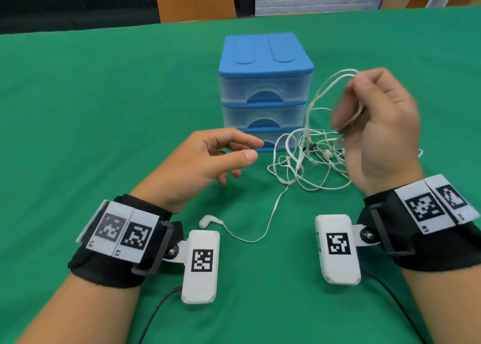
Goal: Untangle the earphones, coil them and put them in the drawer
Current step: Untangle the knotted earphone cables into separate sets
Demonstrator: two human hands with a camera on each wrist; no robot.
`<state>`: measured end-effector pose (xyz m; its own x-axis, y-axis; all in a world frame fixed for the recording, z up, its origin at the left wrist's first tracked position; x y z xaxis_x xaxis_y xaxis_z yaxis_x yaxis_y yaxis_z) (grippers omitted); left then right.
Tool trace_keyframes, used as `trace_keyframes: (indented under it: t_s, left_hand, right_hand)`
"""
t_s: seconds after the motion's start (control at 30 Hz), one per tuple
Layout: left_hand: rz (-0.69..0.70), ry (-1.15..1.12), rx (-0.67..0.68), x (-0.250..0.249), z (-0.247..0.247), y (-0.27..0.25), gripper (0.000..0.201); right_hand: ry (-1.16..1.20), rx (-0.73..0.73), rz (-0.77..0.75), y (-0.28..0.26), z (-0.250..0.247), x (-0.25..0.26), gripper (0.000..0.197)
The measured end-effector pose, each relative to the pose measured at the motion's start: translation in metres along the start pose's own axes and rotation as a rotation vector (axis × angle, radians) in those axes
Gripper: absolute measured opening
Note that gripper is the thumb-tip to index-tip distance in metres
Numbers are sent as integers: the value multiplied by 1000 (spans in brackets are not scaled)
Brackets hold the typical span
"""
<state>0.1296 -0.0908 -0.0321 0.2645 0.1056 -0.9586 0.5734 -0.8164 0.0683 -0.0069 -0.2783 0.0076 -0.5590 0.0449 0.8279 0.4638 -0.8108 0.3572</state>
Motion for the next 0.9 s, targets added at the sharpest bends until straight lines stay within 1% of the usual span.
trace_keyframes:
  t_s: [0.1,0.17,0.2,0.23,0.27,0.3,0.33,0.4,0.43,0.47,0.5,0.57,0.63,0.7,0.83,0.9]
  left_hand:
    - [-59,9,155,1,15,-4,57]
    - [-68,-15,243,1,25,-8,72]
    - [-76,-27,269,3,29,-8,73]
    - [-82,-40,280,3,32,-9,69]
    - [-77,-43,269,3,32,-8,60]
    - [-58,-31,233,2,29,-6,49]
    - [-29,-9,175,0,23,-4,37]
    - [26,19,53,-4,7,1,20]
    - [40,19,11,-5,2,3,17]
    - [47,17,-14,-5,0,4,16]
    - [52,9,-27,-6,0,4,15]
    - [70,-27,-74,-8,0,4,13]
    - [99,-42,-173,-9,-6,5,12]
    - [116,-46,-276,-9,-16,5,9]
    - [155,-110,-409,-12,-26,2,5]
    - [184,-146,-427,-14,-30,1,7]
  right_hand:
    - [-30,160,69,-14,24,-9,14]
    - [-44,246,99,-24,39,-14,14]
    - [-41,279,109,-28,45,-16,15]
    - [-39,299,113,-30,48,-16,15]
    - [-40,294,109,-30,48,-14,15]
    - [-37,255,94,-27,44,-12,16]
    - [-24,177,73,-21,35,-9,18]
    - [16,-47,24,-8,6,-2,26]
    - [25,-147,5,-4,-8,0,28]
    - [22,-215,-12,-1,-17,2,29]
    - [11,-255,-33,0,-23,3,30]
    - [-31,-286,-90,0,-24,6,30]
    - [-77,-300,-136,-2,-23,10,30]
    - [-93,-310,-145,-1,-24,12,30]
    - [-105,-275,-81,0,-24,5,29]
    - [-215,-217,-24,1,-20,-2,18]
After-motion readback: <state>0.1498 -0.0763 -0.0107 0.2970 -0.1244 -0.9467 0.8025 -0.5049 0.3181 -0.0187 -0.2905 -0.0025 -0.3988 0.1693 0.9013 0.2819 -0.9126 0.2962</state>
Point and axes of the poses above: each hand's wrist, its own y-axis towards the middle knuckle, its own z-axis out of the palm, x = y × z, the point moved 8 cm from there along y, towards the middle knuckle, and after that the axes turned 4 degrees about -x, right-handed, at the moved point
